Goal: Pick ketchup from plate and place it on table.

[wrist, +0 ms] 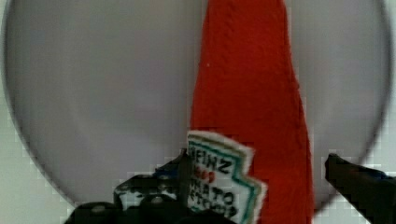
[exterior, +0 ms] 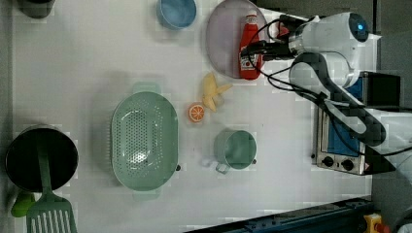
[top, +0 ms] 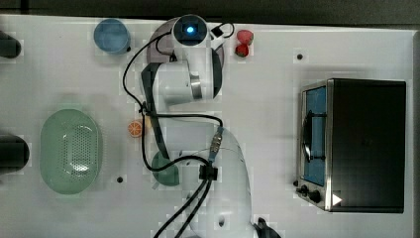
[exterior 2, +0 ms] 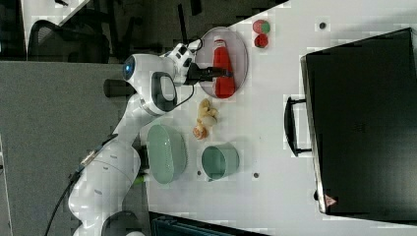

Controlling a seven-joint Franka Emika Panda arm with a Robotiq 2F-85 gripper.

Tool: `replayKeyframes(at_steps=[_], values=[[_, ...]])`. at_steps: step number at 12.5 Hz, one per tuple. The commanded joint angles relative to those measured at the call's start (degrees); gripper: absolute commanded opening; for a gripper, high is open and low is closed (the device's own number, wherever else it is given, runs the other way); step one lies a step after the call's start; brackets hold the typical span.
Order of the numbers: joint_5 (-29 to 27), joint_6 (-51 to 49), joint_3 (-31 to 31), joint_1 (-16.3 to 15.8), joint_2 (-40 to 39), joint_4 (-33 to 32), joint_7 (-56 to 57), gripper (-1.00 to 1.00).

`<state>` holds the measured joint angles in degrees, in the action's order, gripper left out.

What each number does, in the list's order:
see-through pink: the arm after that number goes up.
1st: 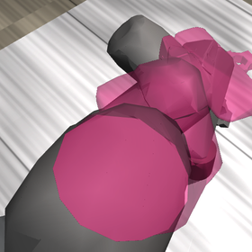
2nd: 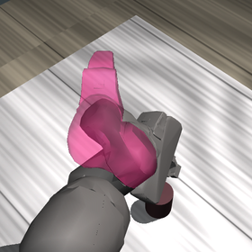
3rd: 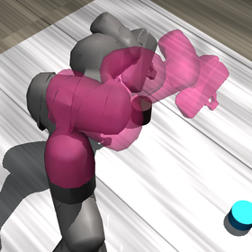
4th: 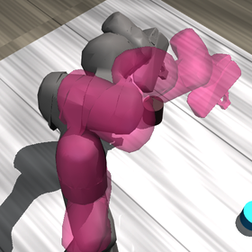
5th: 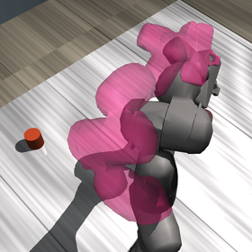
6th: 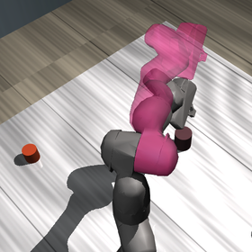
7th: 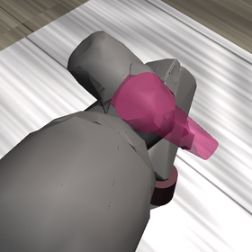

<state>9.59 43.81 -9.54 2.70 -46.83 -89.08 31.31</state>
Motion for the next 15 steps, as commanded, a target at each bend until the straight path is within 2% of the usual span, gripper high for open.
replayKeyframes(at_steps=[1, 6, 7, 10, 15], values=[[1.1, 0.9, 0.4, -0.5, -1.3, 3.5, 2.3, 1.00], [1.1, 2.7, 0.5, -0.6, -3.9, 4.9, 2.2, 1.00], [1.1, 2.9, 0.5, -0.6, -4.0, 4.9, 2.2, 0.92], [1.1, 3.2, 0.5, -0.6, -4.0, 5.2, 2.2, 0.19], [0.9, 3.2, 0.2, -0.6, -3.3, 5.9, 2.1, 0.18]])
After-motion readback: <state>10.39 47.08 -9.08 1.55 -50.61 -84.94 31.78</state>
